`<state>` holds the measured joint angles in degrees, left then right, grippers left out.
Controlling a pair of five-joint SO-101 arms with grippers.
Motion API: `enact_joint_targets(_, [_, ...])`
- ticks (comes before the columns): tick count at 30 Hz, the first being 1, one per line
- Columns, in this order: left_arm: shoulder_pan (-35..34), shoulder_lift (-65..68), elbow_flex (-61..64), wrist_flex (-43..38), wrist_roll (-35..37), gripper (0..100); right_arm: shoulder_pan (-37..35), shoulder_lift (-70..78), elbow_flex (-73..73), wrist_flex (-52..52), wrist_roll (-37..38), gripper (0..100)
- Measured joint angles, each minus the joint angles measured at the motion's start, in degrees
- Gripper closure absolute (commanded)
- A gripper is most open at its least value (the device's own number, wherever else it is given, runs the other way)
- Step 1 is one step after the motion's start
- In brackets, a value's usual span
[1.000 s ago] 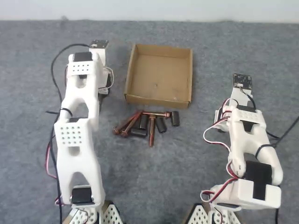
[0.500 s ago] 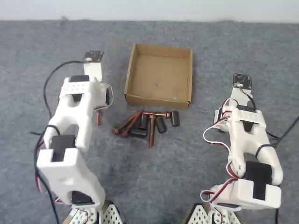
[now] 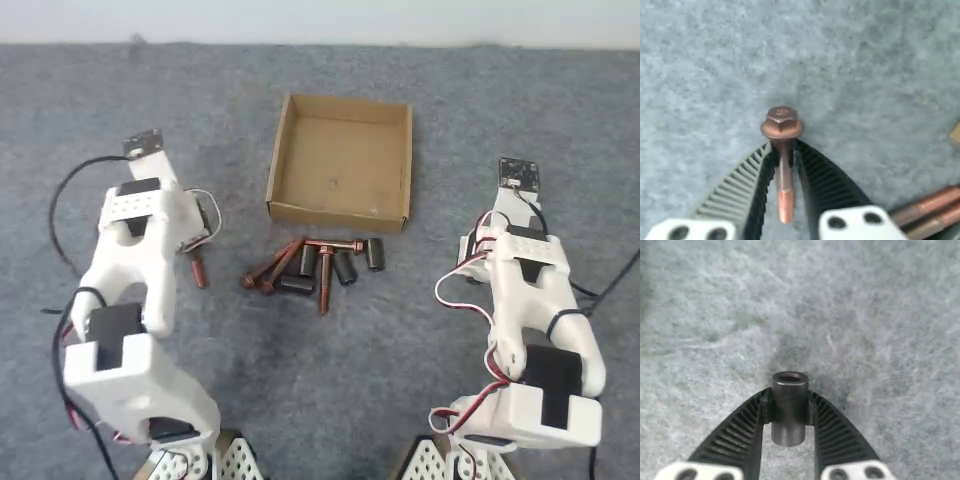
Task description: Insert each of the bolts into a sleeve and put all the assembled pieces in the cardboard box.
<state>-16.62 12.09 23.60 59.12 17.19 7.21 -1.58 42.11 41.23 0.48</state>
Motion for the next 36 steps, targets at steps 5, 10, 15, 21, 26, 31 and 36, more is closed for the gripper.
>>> enact_joint_targets(5, [0.0,-0.53,0.0,0.0,-1.85,86,0.0,0.0,0.0,0.0,0.0,99.2])
enact_joint_targets(10, [-0.35,-0.53,0.09,-1.23,-1.93,88,-0.09,0.0,0.0,0.0,0.0,99.2])
enact_joint_targets(15, [-0.35,0.7,0.0,-2.81,-1.93,90,0.0,0.0,0.0,0.0,0.0,99.2])
enact_joint_targets(21, [-0.18,6.95,-5.98,0.62,-0.44,91,-0.09,0.0,0.0,0.0,0.0,99.2])
enact_joint_targets(26, [-0.18,8.0,-7.74,2.29,0.0,98,0.0,0.0,0.0,0.97,0.0,99.2])
enact_joint_targets(31, [0.0,8.0,-7.74,2.29,-3.25,99,0.0,0.0,0.0,1.05,0.0,99.2])
enact_joint_targets(36, [0.0,7.38,-7.12,3.25,-7.74,99,-0.09,0.0,0.0,1.05,0.0,99.2])
